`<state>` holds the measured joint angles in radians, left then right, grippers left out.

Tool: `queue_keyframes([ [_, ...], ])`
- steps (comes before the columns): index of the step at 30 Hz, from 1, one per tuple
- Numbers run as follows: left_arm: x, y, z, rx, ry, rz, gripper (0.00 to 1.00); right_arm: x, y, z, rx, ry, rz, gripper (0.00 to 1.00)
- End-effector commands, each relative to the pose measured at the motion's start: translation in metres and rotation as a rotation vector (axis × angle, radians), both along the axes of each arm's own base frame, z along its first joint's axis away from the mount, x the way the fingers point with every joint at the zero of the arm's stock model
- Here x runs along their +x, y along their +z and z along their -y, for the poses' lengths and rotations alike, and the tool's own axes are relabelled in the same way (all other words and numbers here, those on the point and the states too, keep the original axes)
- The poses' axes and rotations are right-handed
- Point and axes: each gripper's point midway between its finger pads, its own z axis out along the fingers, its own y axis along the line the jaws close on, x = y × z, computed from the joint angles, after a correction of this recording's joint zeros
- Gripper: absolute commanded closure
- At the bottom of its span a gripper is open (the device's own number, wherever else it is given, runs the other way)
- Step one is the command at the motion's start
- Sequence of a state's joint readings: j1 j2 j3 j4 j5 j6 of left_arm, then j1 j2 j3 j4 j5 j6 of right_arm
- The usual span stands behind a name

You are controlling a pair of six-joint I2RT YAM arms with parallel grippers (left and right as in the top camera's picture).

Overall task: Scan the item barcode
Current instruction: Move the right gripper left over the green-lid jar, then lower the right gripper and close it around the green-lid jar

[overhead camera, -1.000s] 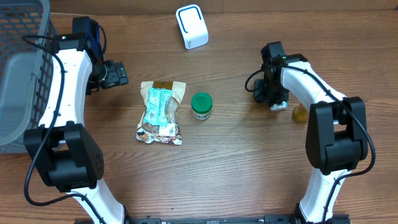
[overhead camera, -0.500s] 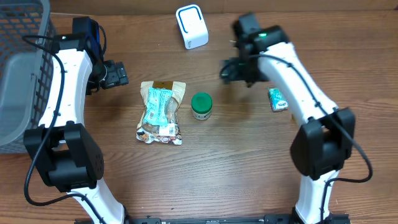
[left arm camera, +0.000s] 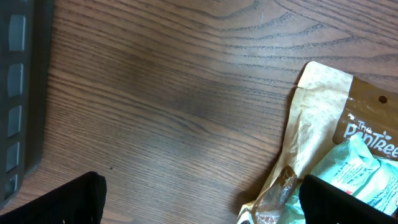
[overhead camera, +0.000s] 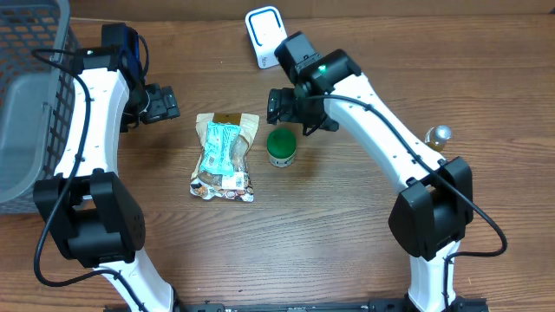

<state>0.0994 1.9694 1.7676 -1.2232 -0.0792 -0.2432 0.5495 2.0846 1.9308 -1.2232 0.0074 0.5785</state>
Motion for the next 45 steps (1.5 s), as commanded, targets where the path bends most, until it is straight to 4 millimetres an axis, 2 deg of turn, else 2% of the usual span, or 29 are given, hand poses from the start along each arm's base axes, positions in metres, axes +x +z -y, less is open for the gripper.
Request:
queue_keyframes([
  [1, 0.004, 0.008, 0.0, 0.01, -0.014, 0.024, 0.0, -0.006, -0.015, -0.007, -0.012, -0.107, 0.006, 0.0],
  [6, 0.004, 0.008, 0.0, 0.01, -0.014, 0.024, 0.0, -0.012, -0.033, -0.013, -0.038, -0.176, 0.026, 0.0],
  [11, 0.004, 0.008, 0.0, 0.01, -0.014, 0.024, 0.01, -0.016, -0.048, -0.023, -0.034, -0.16, 0.042, 0.0],
  [20, 0.004, 0.008, 0.0, 0.01, -0.014, 0.024, 0.0, -0.021, -0.065, -0.019, -0.058, -0.2, 0.048, 0.0],
  [23, 0.004, 0.008, 0.0, 0.01, -0.014, 0.024, 0.0, -0.022, -0.066, -0.018, -0.064, -0.196, 0.043, 0.05],
  [29, 0.004, 0.008, 0.0, 0.01, -0.014, 0.024, 0.0, -0.029, -0.068, -0.013, -0.101, -0.141, 0.021, 0.26],
  [34, 0.004, 0.008, 0.0, 0.01, -0.014, 0.024, 0.0, -0.037, -0.07, -0.007, -0.14, -0.088, -0.007, 0.29],
  [37, 0.004, 0.008, 0.0, 0.01, -0.014, 0.024, 0.0, -0.041, -0.07, -0.003, -0.174, 0.006, -0.02, 0.35],
  [42, 0.004, 0.008, 0.0, 0.01, -0.014, 0.024, 0.01, -0.049, -0.071, 0.006, -0.239, 0.189, -0.046, 0.38],
  [45, 0.004, 0.008, 0.0, 0.01, -0.013, 0.024, 0.01, -0.049, -0.072, 0.014, -0.26, 0.189, -0.06, 0.38],
])
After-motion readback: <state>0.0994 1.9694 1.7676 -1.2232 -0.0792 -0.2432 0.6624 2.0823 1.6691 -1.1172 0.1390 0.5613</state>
